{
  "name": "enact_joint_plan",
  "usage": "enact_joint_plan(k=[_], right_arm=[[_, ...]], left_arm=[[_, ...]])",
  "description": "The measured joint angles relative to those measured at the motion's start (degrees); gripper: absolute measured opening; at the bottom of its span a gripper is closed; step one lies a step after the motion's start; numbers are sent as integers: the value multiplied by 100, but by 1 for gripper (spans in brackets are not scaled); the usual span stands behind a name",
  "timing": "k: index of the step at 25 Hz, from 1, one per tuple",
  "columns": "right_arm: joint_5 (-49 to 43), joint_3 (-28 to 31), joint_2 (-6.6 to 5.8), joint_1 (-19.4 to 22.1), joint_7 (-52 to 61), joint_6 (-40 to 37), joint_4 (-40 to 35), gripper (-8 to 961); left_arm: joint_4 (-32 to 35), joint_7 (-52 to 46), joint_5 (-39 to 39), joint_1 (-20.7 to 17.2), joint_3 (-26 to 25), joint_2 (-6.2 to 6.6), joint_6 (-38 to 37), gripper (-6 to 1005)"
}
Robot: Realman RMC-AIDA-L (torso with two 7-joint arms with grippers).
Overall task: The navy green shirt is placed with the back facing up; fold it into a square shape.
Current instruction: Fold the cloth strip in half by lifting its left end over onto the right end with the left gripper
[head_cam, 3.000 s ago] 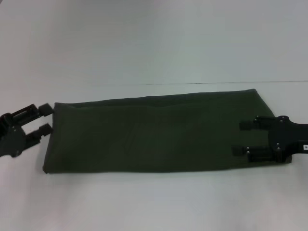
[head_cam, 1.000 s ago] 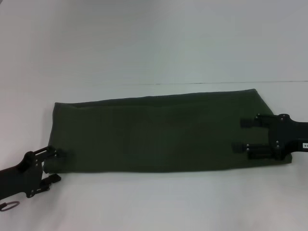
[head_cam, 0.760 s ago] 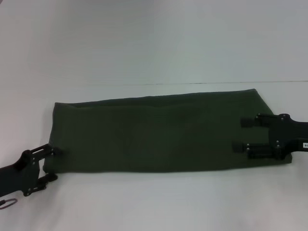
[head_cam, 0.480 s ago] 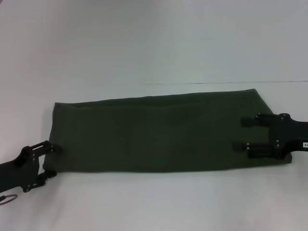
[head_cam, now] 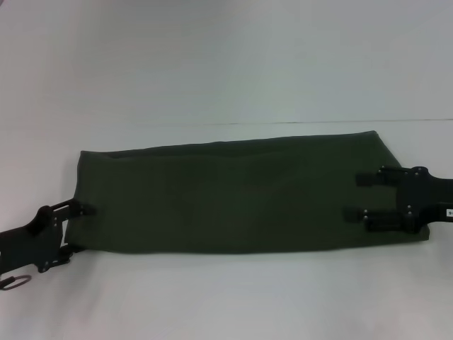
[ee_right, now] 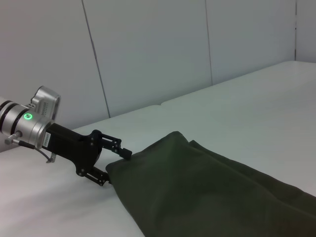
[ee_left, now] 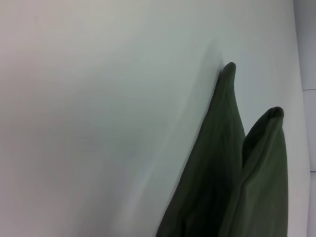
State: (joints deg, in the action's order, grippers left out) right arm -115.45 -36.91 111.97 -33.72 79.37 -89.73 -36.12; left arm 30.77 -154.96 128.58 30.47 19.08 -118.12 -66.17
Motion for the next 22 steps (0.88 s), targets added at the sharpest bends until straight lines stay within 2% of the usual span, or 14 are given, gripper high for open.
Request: enact_joint_plan(k=[10, 16, 22], right_arm=[[-4, 26, 8, 22, 13, -5, -11, 895], [-4, 41, 9, 32, 37, -41, -16, 895], [-4, 68, 9, 35, 49, -45, -18, 895]], left_arm=[[64, 36, -1, 38, 23, 68, 123, 785], [22, 29, 0, 60, 50, 20, 6, 784], [162, 34, 0, 12, 64, 49, 56, 785]])
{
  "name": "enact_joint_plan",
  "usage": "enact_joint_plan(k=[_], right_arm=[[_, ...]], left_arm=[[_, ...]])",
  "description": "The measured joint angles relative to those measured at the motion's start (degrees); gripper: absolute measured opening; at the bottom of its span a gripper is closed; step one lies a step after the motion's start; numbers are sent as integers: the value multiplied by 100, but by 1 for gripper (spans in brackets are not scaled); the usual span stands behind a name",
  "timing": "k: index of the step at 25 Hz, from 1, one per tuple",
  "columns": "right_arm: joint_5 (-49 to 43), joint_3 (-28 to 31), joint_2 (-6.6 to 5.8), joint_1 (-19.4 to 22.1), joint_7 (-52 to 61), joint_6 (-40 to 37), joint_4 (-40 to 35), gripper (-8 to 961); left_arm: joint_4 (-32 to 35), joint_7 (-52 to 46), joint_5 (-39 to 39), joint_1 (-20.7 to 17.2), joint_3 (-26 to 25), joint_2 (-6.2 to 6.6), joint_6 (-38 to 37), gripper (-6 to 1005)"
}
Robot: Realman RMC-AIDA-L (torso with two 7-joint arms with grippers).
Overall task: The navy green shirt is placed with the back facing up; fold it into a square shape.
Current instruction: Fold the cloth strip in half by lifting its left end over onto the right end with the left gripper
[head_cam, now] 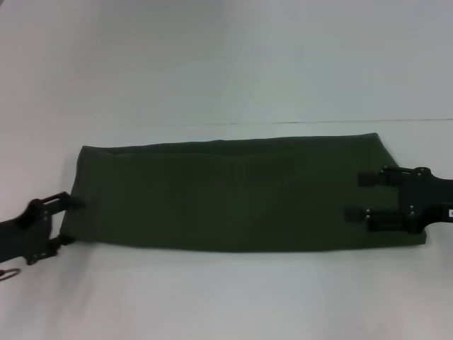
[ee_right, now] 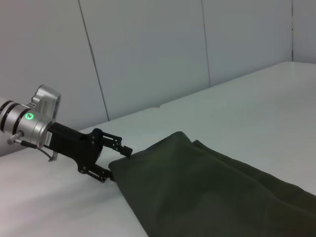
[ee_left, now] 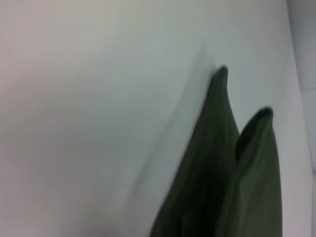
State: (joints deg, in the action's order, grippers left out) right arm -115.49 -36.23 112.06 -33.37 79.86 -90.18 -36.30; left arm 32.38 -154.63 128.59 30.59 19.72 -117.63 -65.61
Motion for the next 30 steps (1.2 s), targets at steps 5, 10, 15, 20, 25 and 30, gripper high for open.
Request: enact_joint_plan(k=[5, 10, 15, 20, 25, 30], right_arm=[[0, 32, 0, -2, 3, -6, 0, 895], [0, 55, 0, -3, 3, -9, 0, 895], [0, 59, 0, -12, 7, -18, 0, 895], [0, 59, -6, -9, 12, -19, 0, 895], [0, 56, -8, -6, 12, -18, 0, 895], [0, 60, -10, -3, 18, -14, 1, 895]], left_arm=[[286, 0, 0, -100, -19, 7, 80, 784], [285, 11, 2, -81, 122, 4, 138, 784], [265, 15, 7, -59, 367, -29, 204, 783], [287, 19, 9, -92, 391, -38, 194, 783], [405, 77, -8, -118, 338, -37, 122, 782], [666, 88, -81, -134, 70, 58, -362, 781]])
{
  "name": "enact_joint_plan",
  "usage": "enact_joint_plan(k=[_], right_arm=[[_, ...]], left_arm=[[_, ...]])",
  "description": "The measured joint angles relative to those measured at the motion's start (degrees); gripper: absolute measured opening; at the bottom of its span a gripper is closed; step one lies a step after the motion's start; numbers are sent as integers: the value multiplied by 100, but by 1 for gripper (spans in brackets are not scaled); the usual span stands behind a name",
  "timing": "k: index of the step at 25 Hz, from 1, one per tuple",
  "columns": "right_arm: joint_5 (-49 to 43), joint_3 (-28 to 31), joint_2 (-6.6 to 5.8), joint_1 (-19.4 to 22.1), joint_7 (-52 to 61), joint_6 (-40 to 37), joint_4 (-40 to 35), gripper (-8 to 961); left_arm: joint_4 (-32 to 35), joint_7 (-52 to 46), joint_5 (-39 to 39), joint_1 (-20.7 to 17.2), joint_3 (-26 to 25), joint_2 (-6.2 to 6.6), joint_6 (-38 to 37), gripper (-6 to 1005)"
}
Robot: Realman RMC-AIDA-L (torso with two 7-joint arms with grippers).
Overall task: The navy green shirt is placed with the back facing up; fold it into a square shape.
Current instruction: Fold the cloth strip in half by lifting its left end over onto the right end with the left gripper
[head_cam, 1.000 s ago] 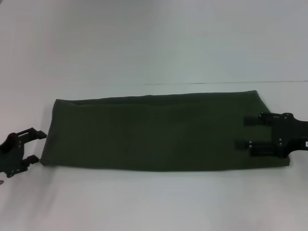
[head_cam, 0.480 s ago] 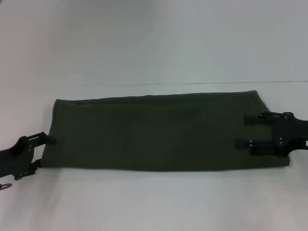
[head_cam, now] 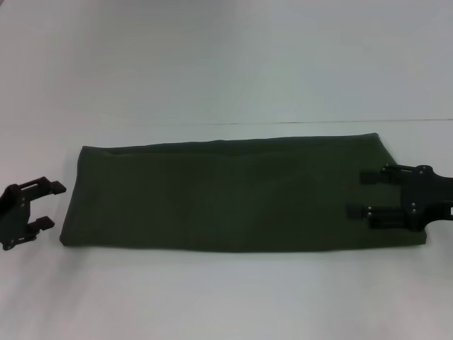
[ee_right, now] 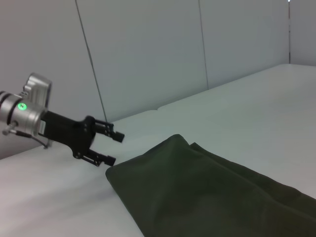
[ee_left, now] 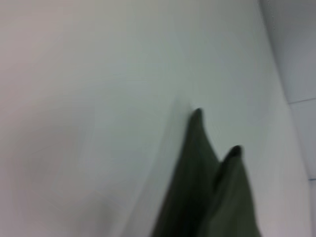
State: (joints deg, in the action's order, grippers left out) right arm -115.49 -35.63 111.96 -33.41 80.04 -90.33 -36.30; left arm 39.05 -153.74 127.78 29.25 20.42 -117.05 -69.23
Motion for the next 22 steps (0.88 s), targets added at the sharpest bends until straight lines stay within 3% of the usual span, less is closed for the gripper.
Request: enact_joint_plan(k=[3, 9, 14, 22], right_arm=[[0, 2, 0, -4, 4, 11, -1, 895], [0, 4, 0, -8, 12, 15, 0, 895], [0, 4, 0, -13, 12, 9, 0, 895], [0, 4, 13, -17, 12, -1, 0, 895]], left_arm=[[36, -25, 56, -4, -171, 95, -583, 781], [-13, -85, 148, -153, -295, 81, -1268, 780], [-429, -10, 156, -141, -30, 41, -1015, 780], [-557, -46, 162, -43, 188, -34, -394, 779]])
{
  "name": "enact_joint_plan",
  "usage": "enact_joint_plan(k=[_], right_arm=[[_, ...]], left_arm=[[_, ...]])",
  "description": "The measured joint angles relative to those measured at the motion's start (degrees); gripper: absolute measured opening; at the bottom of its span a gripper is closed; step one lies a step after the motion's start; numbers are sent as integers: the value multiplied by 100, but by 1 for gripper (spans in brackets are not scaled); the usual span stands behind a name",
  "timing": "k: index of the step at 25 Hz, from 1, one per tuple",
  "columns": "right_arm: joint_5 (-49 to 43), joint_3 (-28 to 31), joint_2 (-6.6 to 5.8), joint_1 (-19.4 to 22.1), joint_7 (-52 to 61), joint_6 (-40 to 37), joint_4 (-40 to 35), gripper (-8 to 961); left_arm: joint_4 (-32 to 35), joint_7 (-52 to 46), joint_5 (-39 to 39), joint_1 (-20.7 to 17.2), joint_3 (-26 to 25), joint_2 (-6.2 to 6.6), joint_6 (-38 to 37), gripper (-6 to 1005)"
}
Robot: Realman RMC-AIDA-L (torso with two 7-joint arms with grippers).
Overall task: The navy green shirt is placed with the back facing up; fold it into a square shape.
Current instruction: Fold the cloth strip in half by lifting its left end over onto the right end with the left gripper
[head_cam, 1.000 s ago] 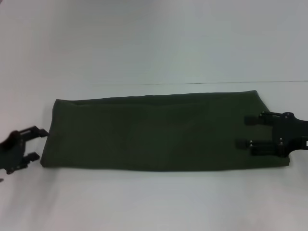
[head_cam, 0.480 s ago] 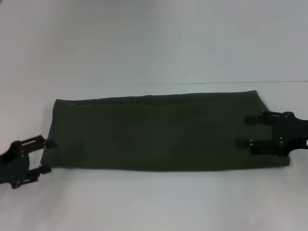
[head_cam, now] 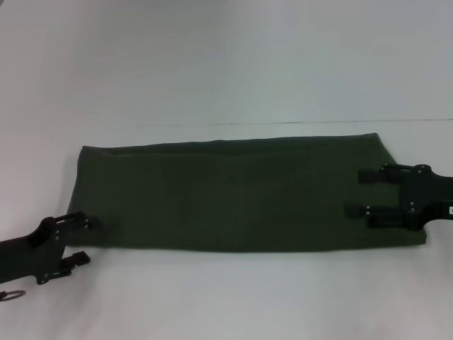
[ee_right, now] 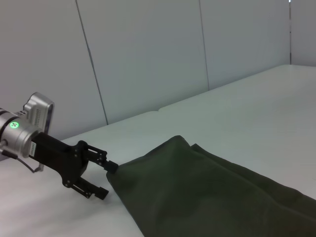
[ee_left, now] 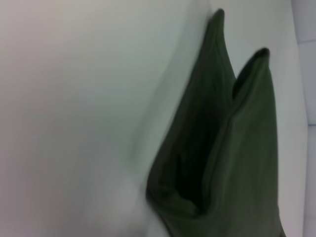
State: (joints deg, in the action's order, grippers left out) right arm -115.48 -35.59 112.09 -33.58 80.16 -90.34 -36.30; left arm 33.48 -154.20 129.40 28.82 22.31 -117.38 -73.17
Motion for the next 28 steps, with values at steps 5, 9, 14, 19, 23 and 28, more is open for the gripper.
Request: enact_joint_plan(k=[5, 9, 14, 19, 23, 28], right_arm=[[0, 0, 5, 7, 12, -2, 0, 896], [7, 0, 5, 9, 15, -2, 0, 896], [9, 0, 5, 10, 17, -2, 0, 896], [27, 0, 3, 10, 17, -2, 0, 896], [81, 0, -6, 18, 17, -1, 0, 896], [88, 0, -23, 18, 17, -2, 0, 896]], left_arm=[[-128, -12, 0, 77, 22, -5, 143, 779], [-218, -14, -4, 123, 21, -4, 311, 778], [-264, -16, -47, 150, 19, -13, 509, 778], [-342, -66, -29, 224, 19, -14, 646, 777], [-395, -102, -22, 279, 19, -5, 768, 777], [-415, -188, -12, 304, 19, 11, 905, 776]])
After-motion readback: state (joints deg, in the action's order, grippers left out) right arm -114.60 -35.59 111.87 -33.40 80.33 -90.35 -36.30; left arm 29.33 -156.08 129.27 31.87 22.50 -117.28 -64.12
